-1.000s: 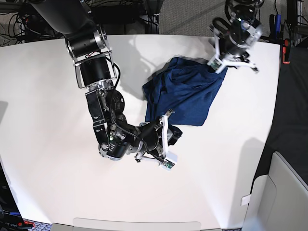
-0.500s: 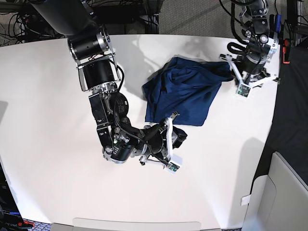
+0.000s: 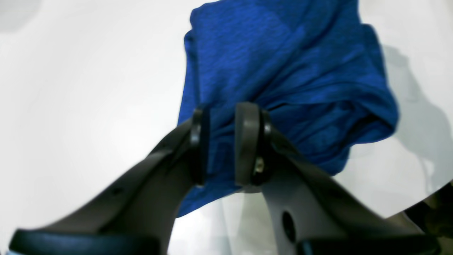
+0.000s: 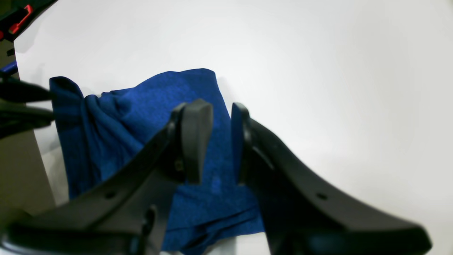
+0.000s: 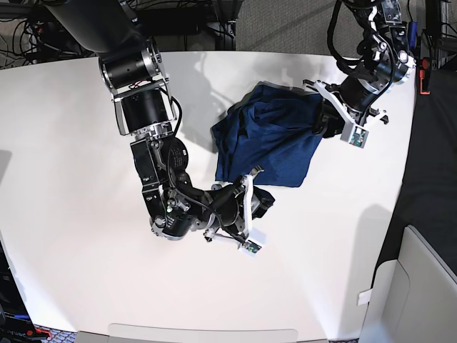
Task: Fold the T-shirt properly
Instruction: 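Fold the held corner over the bundle with the left gripper and release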
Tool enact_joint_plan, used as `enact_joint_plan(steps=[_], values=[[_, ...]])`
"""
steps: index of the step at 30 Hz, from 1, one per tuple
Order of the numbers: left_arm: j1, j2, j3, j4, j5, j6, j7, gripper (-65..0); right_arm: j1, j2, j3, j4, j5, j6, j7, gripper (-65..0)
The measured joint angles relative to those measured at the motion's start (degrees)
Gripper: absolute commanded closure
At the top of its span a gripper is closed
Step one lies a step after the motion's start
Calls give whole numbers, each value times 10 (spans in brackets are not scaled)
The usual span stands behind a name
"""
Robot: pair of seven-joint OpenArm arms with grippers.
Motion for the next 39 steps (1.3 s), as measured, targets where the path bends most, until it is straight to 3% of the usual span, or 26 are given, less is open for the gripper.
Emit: enact_joint_plan(steps=[14, 19, 23, 28, 34, 39], values=[[-3, 1, 161, -76, 3, 2, -2, -105, 17, -2, 2, -5, 0, 0, 0, -126], [0, -31, 248, -92, 3, 2, 3, -105, 17, -2, 2, -5, 0, 0, 0, -126], [2, -48, 290, -92, 2, 2, 60, -103, 17, -2, 0, -5, 0, 0, 0, -126], [9, -48, 282, -50, 0, 2, 61, -103, 17, -5, 0, -5, -28, 0, 1, -126], [38, -48, 171, -13, 1, 2, 61, -102, 17, -35, -4, -6, -127, 3, 6, -124], [40, -26, 133, -12, -7, 5, 63, -102, 21, -20, -41, -6, -214, 0, 3, -122]])
